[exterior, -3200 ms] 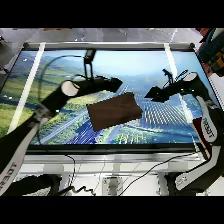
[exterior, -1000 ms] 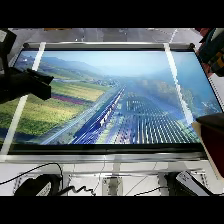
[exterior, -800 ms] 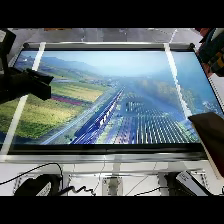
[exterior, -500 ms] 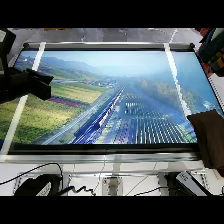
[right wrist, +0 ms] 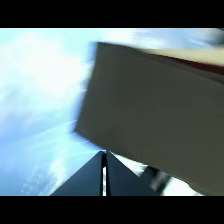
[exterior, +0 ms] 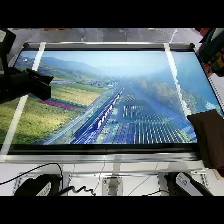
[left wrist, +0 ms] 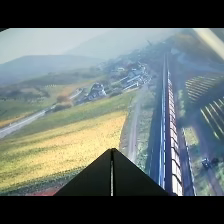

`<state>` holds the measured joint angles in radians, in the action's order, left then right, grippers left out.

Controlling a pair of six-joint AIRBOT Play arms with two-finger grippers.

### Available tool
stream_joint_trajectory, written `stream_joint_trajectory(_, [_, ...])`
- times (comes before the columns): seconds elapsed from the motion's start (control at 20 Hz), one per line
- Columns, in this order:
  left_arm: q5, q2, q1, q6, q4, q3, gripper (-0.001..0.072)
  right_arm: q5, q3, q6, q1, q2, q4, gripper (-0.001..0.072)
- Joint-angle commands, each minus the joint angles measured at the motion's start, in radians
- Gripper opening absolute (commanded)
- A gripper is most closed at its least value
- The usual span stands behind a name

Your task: Fold the clothes and pants, and hang the long-sleeved shirts on hangers.

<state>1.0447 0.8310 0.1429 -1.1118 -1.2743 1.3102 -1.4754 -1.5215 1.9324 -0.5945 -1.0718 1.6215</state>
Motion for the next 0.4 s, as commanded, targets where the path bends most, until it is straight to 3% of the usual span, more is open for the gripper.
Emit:
stream_joint_trajectory(0.0, [0.0,-0.001,-0.001,0.0,0.0,0.0,0.0015,0.06,0.0,-0.145,0.311,0.0,0.045,0.0014])
stream_joint_trajectory(0.15, [0.0,-0.001,-0.001,0.0,0.0,0.0,0.0015,0.121,0.0,-0.35,0.555,0.001,0.058,0.0014])
stream_joint_trajectory(0.35, [0.0,-0.001,-0.001,0.0,0.0,0.0,0.0015,0.241,0.0,-0.362,0.69,-0.014,0.056,0.0014])
